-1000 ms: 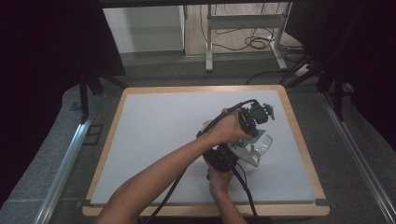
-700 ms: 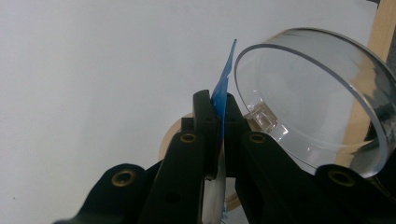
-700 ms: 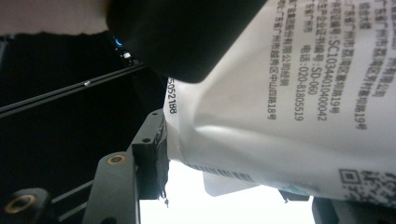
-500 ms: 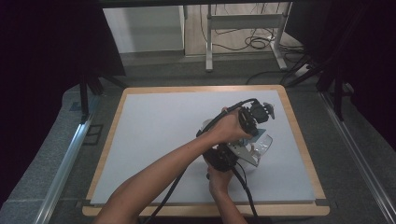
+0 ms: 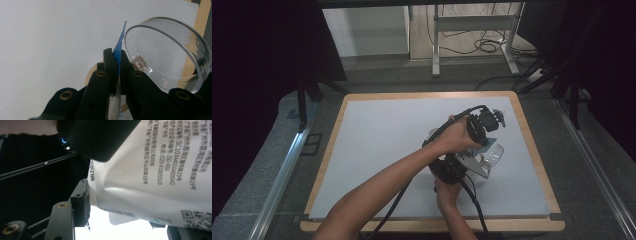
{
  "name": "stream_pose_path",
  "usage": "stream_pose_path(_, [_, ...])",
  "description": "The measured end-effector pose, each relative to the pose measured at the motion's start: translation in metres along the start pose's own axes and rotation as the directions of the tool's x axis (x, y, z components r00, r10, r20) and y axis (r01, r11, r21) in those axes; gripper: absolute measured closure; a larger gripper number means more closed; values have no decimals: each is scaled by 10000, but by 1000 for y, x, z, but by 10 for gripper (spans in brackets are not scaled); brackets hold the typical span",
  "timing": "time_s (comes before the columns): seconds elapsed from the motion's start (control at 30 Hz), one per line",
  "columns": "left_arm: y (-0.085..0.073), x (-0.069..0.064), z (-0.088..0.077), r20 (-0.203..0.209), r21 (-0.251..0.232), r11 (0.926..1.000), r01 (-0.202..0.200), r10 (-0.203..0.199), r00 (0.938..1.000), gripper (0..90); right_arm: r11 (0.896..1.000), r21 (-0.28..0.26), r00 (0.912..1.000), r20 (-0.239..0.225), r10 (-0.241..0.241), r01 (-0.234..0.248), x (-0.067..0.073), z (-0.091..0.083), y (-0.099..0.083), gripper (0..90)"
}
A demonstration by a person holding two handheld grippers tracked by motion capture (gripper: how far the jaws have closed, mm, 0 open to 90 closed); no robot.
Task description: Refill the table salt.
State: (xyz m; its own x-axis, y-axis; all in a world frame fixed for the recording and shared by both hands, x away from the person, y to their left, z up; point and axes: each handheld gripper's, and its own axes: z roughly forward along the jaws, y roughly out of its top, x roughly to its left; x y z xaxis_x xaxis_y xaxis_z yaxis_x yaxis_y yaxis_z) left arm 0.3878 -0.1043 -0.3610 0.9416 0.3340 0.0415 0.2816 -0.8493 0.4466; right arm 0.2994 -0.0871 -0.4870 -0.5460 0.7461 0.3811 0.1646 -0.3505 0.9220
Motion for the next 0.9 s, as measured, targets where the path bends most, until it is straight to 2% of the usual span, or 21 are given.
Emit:
stream_pose_path(0.13, [-2, 2, -1, 69, -126, 9999, 81, -80, 9999, 900, 9999, 99, 10000, -33, -17, 17, 1, 0, -1, 460])
stream_pose_path(0.47, [-9, 4, -4, 337, -455, 9986, 287, -272, 9991, 900, 9974, 435, 9983, -13, -580, 580, 0, -4, -8, 455])
stream_pose_path(0.5, [-11, 4, -4, 367, -531, 9981, 326, -306, 9989, 900, 9975, 490, 9987, -19, -504, 505, 1, -4, -8, 455])
stream_pose_path(0.7, [-17, 9, -8, 551, -786, 9955, 522, -479, 9973, 900, 9932, 792, 9964, -84, -847, 851, 1, -7, -13, 450])
stream_pose_path(0.9, [-25, 13, -11, 783, -1076, 9914, 744, -661, 9947, 900, 9896, 1046, 9952, -130, -975, 983, 2, -10, -19, 445])
